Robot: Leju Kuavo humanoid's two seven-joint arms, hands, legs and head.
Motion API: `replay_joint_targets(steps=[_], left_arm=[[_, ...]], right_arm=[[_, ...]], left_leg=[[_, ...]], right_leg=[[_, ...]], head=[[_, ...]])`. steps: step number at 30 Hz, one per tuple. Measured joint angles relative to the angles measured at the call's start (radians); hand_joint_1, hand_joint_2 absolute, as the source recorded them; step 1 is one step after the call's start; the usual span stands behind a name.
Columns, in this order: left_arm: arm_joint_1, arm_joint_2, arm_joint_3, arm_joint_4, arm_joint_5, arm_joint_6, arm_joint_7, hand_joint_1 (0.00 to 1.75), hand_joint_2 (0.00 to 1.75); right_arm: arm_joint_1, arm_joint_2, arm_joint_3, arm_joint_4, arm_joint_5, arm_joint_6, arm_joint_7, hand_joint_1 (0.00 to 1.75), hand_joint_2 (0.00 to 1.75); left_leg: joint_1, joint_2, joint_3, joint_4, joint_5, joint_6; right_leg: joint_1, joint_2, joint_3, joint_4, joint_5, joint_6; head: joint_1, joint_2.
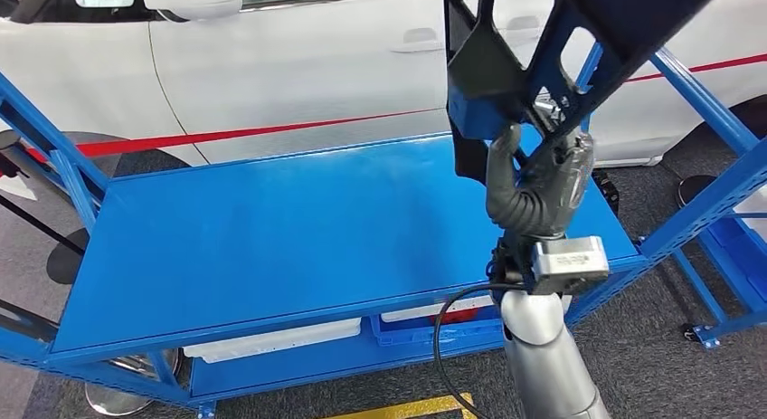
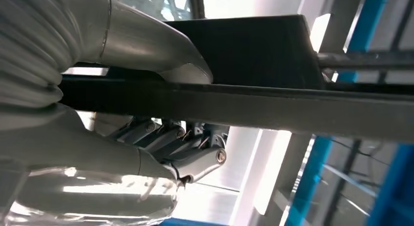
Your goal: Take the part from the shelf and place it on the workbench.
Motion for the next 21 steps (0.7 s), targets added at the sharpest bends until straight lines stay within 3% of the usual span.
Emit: replay_joint_targets(steps=[2,4,8,10,12,13,14,16,18,21], left_arm=[[-0.006,0.000,0.000,0.000,0.001,0.002,0.000,0.00,0.00],[-0.010,0.000,0.000,0.000,0.002,0.004,-0.007,0.00,0.00],[-0.001,0.000,0.002,0.000,0.020,0.024,-0.032,0.00,0.00],[0.004,0.001,0.008,0.000,0.033,0.054,-0.033,0.00,0.00],[0.009,0.002,0.016,0.000,0.042,0.079,-0.028,0.00,0.00],[0.013,0.003,0.020,0.000,0.046,0.084,-0.024,0.00,0.00],[0.016,0.004,0.024,0.000,0.051,0.085,-0.021,0.00,0.00],[0.023,0.005,0.035,0.000,0.060,0.088,-0.015,0.00,0.00],[0.025,0.008,0.046,0.000,0.067,0.093,-0.011,0.00,0.00],[0.026,0.013,0.060,0.000,0.073,0.101,-0.008,0.00,0.00]], right_arm=[[0.016,-0.022,-0.006,-0.035,-0.045,-0.007,-0.029,1.75,1.75],[0.038,-0.057,-0.017,-0.064,-0.125,-0.012,-0.072,1.75,1.75],[0.110,-0.116,-0.046,-0.093,-0.269,0.007,-0.127,1.75,1.75],[0.145,-0.132,-0.056,-0.095,-0.312,0.020,-0.129,1.75,1.75],[0.183,-0.145,-0.060,-0.089,-0.351,0.039,-0.132,1.75,1.75],[0.203,-0.152,-0.060,-0.084,-0.363,0.050,-0.137,1.75,1.75],[0.221,-0.158,-0.060,-0.080,-0.370,0.060,-0.145,1.75,1.75],[0.251,-0.166,-0.058,-0.073,-0.378,0.087,-0.167,1.75,1.75],[0.275,-0.170,-0.050,-0.070,-0.392,0.127,-0.184,1.75,1.75],[0.315,-0.170,-0.029,-0.069,-0.415,0.194,-0.204,1.75,1.75]], left_leg=[[-0.006,0.000,0.068,-0.142,0.061,0.017],[-0.012,0.000,0.107,-0.223,0.080,0.027],[-0.010,-0.002,0.117,-0.249,0.089,0.041],[-0.006,0.000,0.122,-0.260,0.098,0.048],[-0.005,0.002,0.120,-0.260,0.100,0.050],[-0.005,0.002,0.119,-0.258,0.101,0.050],[-0.004,0.001,0.117,-0.257,0.101,0.050],[-0.002,-0.001,0.114,-0.248,0.098,0.045],[-0.004,-0.002,0.109,-0.235,0.091,0.033],[-0.006,0.000,0.103,-0.229,0.091,0.015]], right_leg=[[0.004,0.004,0.003,0.000,-0.001,0.003],[0.005,0.003,0.004,0.001,-0.002,0.013],[0.002,-0.001,0.002,0.012,-0.014,0.039],[0.000,-0.001,-0.034,0.093,-0.066,0.048],[-0.005,-0.002,-0.091,0.216,-0.127,0.055],[-0.008,-0.002,-0.109,0.256,-0.139,0.059],[-0.012,-0.002,-0.109,0.259,-0.131,0.062],[-0.021,-0.005,-0.053,0.155,-0.070,0.068],[-0.022,-0.005,0.006,0.039,-0.026,0.065],[-0.017,0.003,0.012,0.010,-0.016,0.044]], head=[[0.000,0.000],[0.000,0.000],[0.001,0.000],[0.001,0.000],[0.002,0.000],[0.002,0.000],[0.001,0.000],[0.001,0.000],[0.001,0.000],[0.001,0.000]])
